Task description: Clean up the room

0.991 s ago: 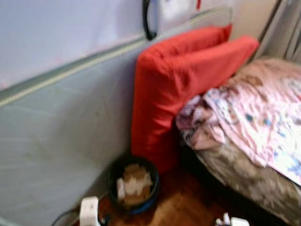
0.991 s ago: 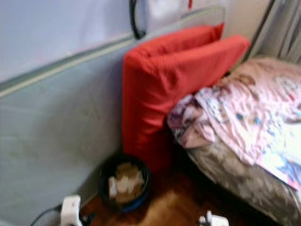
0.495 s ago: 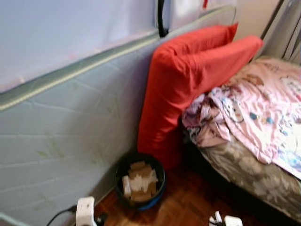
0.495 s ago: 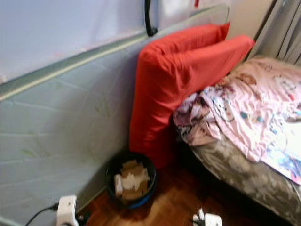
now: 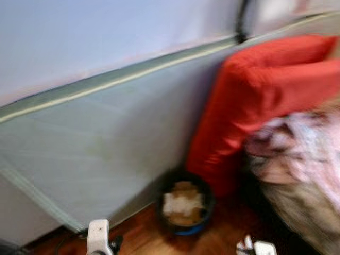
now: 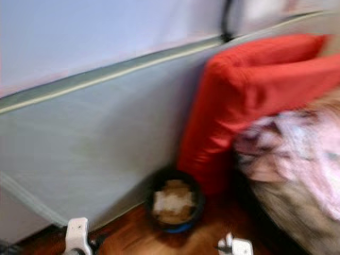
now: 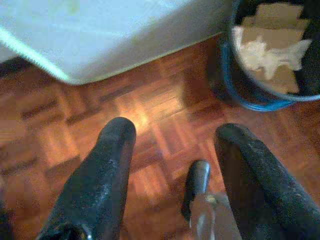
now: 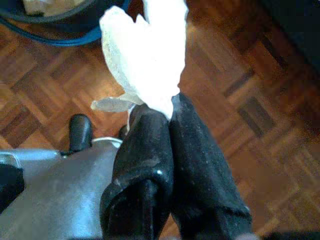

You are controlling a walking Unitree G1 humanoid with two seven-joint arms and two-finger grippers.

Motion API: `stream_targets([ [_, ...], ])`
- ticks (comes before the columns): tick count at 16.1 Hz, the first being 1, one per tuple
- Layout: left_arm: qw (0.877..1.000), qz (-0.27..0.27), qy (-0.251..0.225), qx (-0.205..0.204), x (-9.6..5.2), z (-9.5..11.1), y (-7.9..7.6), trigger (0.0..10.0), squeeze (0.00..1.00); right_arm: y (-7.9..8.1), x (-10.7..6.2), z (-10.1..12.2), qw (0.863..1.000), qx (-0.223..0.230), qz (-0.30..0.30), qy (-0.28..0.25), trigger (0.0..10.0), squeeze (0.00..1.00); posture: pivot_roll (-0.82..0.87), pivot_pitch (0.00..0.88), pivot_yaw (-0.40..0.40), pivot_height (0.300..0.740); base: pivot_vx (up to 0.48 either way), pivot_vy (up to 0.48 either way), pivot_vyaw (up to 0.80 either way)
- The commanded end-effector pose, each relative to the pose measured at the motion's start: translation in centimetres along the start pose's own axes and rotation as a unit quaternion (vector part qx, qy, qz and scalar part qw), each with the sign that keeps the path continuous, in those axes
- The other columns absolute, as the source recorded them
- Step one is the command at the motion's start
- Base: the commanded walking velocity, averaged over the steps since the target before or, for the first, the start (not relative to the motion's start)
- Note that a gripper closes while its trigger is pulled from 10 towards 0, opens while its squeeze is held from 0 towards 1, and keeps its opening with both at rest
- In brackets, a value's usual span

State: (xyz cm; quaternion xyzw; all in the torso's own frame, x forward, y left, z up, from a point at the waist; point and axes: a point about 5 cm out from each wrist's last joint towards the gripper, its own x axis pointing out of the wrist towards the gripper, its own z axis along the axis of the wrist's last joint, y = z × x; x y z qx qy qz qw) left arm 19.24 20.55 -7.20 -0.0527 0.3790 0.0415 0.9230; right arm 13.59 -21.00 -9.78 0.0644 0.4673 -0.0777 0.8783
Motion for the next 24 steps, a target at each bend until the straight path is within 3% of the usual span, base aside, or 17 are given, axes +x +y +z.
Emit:
stream_targets([
  [1, 1.0, 0.006, 0.008, -0.001, -0.09, -0.24, 0.37, 10.0, 0.0, 0.25, -0.11, -0.59, 1.0, 0.005, 0.003, 0.006, 10.0, 0.0, -0.02, 0.008, 0.012, 0.74, 0.0, 0.0, 0.8],
  [15, 1.0, 0.007, 0.005, -0.01, -0.06, -0.22, 0.2, 10.0, 0.0, 0.04, -0.13, -0.51, 1.0, 0.019, -0.007, 0.001, 10.0, 0.0, -0.03, 0.0, 0.007, 0.74, 0.0, 0.0, 0.09],
  [21, 1.0, 0.006, 0.003, -0.007, 0.0, 0.0, 0.26, 10.0, 0.0, 0.08, -0.15, -0.49, 1.0, 0.019, -0.004, -0.003, 10.0, 0.0, -0.03, 0.0, 0.011, 0.74, 0.283, 0.0, 0.0],
  [24, 1.0, 0.005, 0.0, -0.005, 0.06, 0.22, 0.23, 10.0, 0.0, 0.18, -0.12, -0.23, 1.0, -0.007, 0.007, -0.009, 10.0, 0.0, -0.03, 0.0, 0.013, 0.74, 0.307, 0.0, 0.0],
])
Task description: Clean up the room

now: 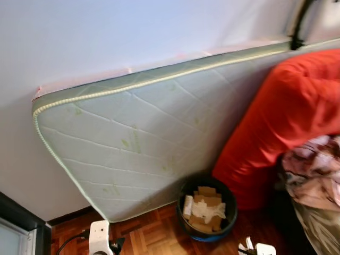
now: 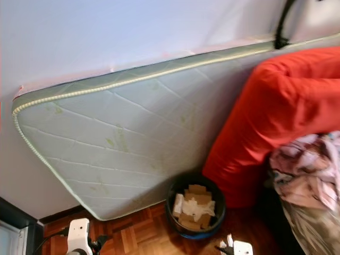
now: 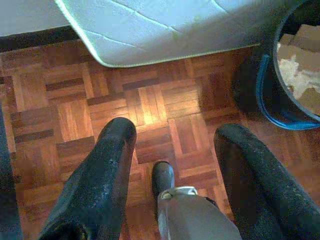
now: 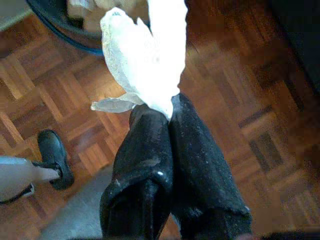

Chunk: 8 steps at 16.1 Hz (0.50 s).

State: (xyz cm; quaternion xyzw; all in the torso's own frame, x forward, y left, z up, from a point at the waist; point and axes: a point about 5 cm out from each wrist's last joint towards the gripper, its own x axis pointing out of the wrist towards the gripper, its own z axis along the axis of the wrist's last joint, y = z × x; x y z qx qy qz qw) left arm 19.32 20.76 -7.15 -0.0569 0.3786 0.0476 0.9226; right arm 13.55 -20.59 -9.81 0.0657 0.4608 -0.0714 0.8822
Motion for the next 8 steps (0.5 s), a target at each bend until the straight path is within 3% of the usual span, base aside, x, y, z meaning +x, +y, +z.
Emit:
stream_targets([
  [1, 1.0, 0.0, -0.001, 0.001, 0.06, 0.18, -0.01, 10.0, 0.0, -0.21, -0.09, -0.11, 1.0, -0.004, -0.001, -0.003, 10.0, 0.0, -0.03, 0.0, 0.012, 0.74, 0.307, 0.0, 0.0],
  [8, 1.0, -0.003, -0.007, 0.003, 0.16, 0.45, -0.29, 10.0, 0.0, -0.16, -0.09, -0.01, 1.0, -0.007, 0.004, -0.007, 10.0, 0.0, -0.03, 0.0, 0.01, 0.74, 0.307, 0.0, 0.0],
])
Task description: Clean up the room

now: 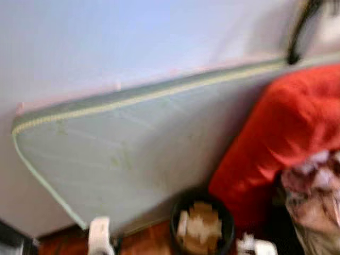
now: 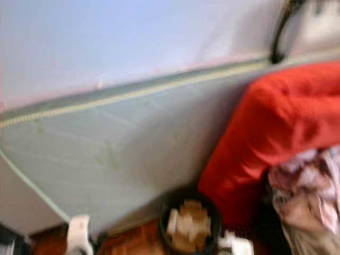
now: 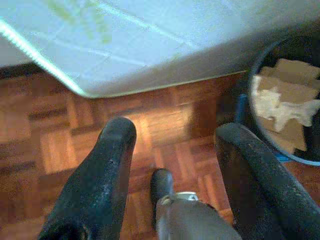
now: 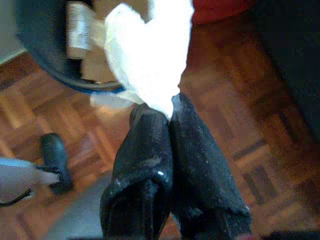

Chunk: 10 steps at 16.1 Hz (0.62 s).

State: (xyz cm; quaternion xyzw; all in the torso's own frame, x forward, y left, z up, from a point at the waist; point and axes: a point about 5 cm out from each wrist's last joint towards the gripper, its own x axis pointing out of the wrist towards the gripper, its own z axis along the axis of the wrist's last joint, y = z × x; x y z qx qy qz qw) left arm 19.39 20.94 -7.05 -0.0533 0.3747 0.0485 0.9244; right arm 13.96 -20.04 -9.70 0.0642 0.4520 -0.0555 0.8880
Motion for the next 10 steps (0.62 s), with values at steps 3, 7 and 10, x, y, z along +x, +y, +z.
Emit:
stream_targets([
  [3, 1.0, -0.004, -0.006, -0.003, 0.2, 0.4, -0.6, 10.0, 0.0, -0.7, -0.2, -0.1, 1.0, -0.007, -0.001, -0.004, 10.0, 0.0, -0.03, 0.0, 0.007, 0.74, 0.306, 0.0, 0.53],
  [7, 1.0, -0.002, -0.011, -0.003, 0.2, 0.5, -0.6, 10.0, 0.0, -0.6, -0.2, -0.1, 1.0, 0.002, 0.005, -0.007, 10.0, 0.0, -0.03, 0.0, 0.009, 0.74, 0.3, 0.0, 0.1],
  [10, 0.995, -0.022, -0.091, -0.016, 0.8, 4.0, -1.2, 10.0, 0.0, -0.3, -0.2, 0.4, 0.999, 0.011, 0.026, -0.039, 10.0, 0.0, -0.03, 0.009, 0.011, 0.74, 0.0, 0.0, 0.0],
])
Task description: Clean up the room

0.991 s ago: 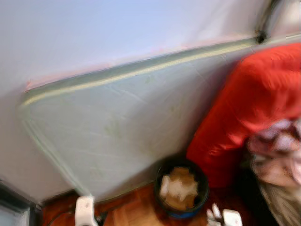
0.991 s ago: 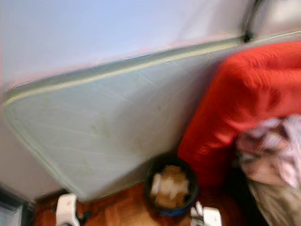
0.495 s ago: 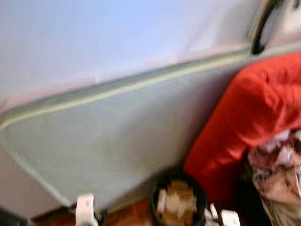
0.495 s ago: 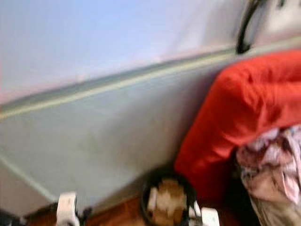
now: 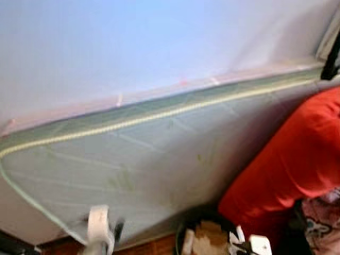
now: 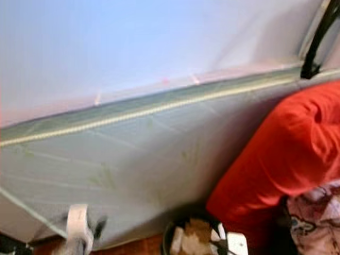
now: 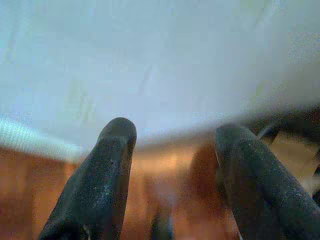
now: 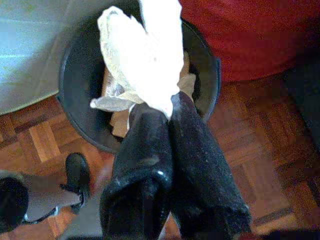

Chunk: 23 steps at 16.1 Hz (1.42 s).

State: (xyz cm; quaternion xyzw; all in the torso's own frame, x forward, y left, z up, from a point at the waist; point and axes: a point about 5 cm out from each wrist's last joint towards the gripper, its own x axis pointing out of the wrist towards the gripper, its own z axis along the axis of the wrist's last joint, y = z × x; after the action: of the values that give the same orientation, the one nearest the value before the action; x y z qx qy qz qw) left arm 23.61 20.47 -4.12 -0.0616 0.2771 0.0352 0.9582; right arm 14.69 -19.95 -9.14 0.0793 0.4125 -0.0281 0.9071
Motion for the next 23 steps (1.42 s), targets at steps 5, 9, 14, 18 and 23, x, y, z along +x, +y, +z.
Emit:
stream_targets([
  [5, 0.991, -0.034, -0.126, -0.001, 0.8, 4.6, -1.8, 10.0, 0.0, -0.5, -0.5, 0.0, 0.999, 0.025, 0.011, -0.042, 10.0, 0.0, -0.01, 0.041, 0.005, 0.74, 0.0, 0.0, 0.0],
  [9, 0.986, -0.036, -0.165, -0.008, 0.7, 5.8, -2.1, 10.0, 0.0, -0.4, -0.7, 0.1, 0.997, 0.032, 0.031, -0.06, 10.0, 0.0, 0.0, 0.052, -0.003, 0.74, 0.0, 0.0, 0.0],
  [14, 0.976, -0.023, -0.218, -0.002, -0.6, 6.7, -1.7, 10.0, 0.0, -0.5, -1.0, 0.2, 0.993, 0.053, 0.048, -0.09, 10.0, 0.0, 0.01, 0.053, -0.009, 0.74, 0.0, 0.0, 0.0],
  [18, 0.98, 0.003, -0.199, 0.002, -3.4, 3.4, -0.1, 10.0, 0.0, 8.9, 2.2, 15.8, 0.953, -0.001, 0.132, -0.271, 10.0, 0.0, 0.03, 0.056, -0.016, 0.74, 0.0, 0.0, 0.0],
  [23, 0.981, 0.011, -0.193, 0.006, -4.2, 3.1, 0.2, 10.0, 0.0, 8.7, 2.0, 16.0, 0.948, -0.004, 0.135, -0.287, 10.0, 0.0, 0.03, 0.09, -0.017, 0.74, 0.0, 0.0, 0.0],
])
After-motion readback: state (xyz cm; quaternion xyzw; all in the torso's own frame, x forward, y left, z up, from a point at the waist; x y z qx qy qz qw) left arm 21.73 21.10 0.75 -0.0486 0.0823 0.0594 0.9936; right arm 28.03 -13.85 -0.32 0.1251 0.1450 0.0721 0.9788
